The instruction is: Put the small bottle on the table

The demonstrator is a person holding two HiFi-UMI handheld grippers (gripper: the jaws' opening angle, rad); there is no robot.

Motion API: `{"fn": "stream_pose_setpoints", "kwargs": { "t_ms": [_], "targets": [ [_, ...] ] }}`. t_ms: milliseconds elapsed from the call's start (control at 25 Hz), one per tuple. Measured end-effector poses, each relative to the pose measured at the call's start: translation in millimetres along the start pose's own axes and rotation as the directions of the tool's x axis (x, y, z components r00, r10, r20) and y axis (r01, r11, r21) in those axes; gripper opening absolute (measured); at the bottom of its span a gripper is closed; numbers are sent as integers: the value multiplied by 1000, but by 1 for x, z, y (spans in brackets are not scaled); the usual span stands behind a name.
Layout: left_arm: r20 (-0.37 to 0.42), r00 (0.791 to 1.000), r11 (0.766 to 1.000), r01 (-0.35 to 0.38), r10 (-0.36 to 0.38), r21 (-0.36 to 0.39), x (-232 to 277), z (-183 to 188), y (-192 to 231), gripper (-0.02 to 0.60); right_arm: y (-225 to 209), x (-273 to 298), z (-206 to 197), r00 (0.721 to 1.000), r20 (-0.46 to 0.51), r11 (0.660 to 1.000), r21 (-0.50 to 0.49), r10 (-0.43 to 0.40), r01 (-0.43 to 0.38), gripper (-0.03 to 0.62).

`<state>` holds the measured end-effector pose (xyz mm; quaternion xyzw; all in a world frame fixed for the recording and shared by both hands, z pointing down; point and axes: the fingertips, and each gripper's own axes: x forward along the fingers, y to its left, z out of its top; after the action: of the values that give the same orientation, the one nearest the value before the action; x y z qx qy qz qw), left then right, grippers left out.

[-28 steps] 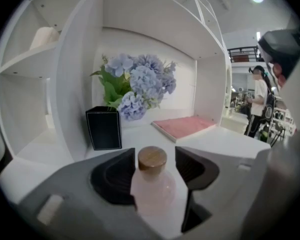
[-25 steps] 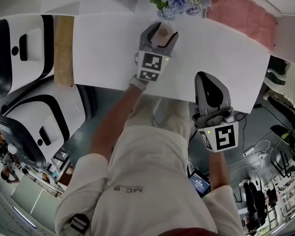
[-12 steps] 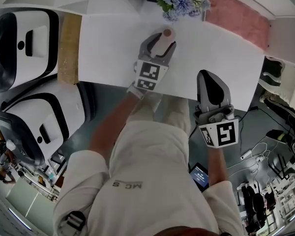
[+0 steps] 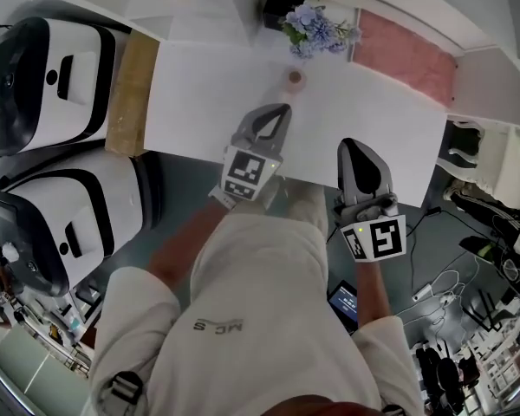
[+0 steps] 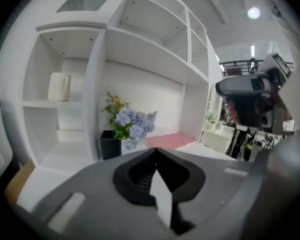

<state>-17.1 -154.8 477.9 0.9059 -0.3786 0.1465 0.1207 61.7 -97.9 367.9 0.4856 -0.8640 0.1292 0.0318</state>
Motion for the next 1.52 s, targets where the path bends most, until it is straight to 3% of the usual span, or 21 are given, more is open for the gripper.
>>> {"fn": "stream_pose_setpoints", "kwargs": {
  "t_ms": [400, 760, 1080, 1520],
  "targets": [
    [105, 994, 999, -35, 35, -8, -72, 61, -12, 0, 20, -25, 25, 999, 34, 997, -63, -34, 36, 0],
    [81, 996, 999, -32, 32, -7, -120, 90, -28, 0, 47, -48, 42, 999, 49, 996, -86, -2, 6, 0],
    [140, 990, 1000, -6, 3, 20, -149, 107, -40, 0, 57, -61, 51, 996, 89, 995, -98, -28, 37, 0],
    [170, 984, 998, 39, -49, 57, -161, 111, -55, 0, 70, -73, 38, 998, 52, 993, -117, -25, 31, 0]
  ]
}}
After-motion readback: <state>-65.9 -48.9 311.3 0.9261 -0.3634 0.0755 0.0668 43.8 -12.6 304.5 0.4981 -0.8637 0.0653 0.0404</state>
